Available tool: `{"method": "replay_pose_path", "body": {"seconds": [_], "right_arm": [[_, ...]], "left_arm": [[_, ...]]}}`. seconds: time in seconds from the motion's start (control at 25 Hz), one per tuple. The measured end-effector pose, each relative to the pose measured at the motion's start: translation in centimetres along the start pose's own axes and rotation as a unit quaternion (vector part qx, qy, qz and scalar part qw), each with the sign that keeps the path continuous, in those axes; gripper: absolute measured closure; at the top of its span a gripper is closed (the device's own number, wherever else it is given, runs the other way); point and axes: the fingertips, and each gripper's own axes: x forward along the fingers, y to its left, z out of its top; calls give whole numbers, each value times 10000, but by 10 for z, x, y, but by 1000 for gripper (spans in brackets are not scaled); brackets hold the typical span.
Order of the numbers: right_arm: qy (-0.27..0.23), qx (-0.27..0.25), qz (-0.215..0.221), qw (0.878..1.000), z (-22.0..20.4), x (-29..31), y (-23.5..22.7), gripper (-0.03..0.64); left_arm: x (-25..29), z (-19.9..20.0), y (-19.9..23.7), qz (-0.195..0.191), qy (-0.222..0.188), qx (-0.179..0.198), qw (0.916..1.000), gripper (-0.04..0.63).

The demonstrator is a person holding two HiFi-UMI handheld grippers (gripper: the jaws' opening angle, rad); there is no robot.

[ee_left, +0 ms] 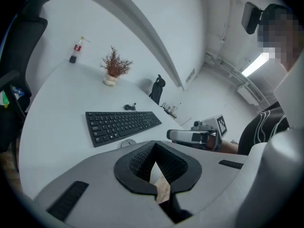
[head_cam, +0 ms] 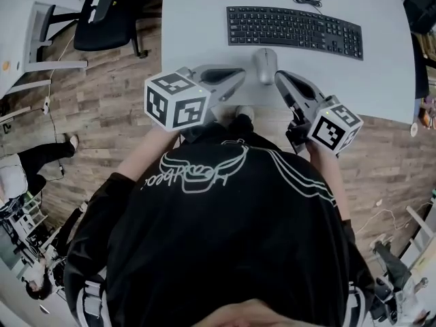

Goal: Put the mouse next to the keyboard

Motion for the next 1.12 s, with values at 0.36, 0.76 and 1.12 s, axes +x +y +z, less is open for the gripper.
{"method": "replay_pose_path", "body": {"seconds": [0.36,0.76,1.12], "right_arm": [[-240,63,-566,9981,7,21,-4,607],[-380,82,-1581,9867,-9,22,-22,606],[261,-401,-2516,9666,-38,37,-52,405]], "left_arm": [[2,5,28,-457,396,4,9982,589],[5,2,41,-1008,729,125,9922,589],[12,-3,46,-1369,988,198,9854,589]]}}
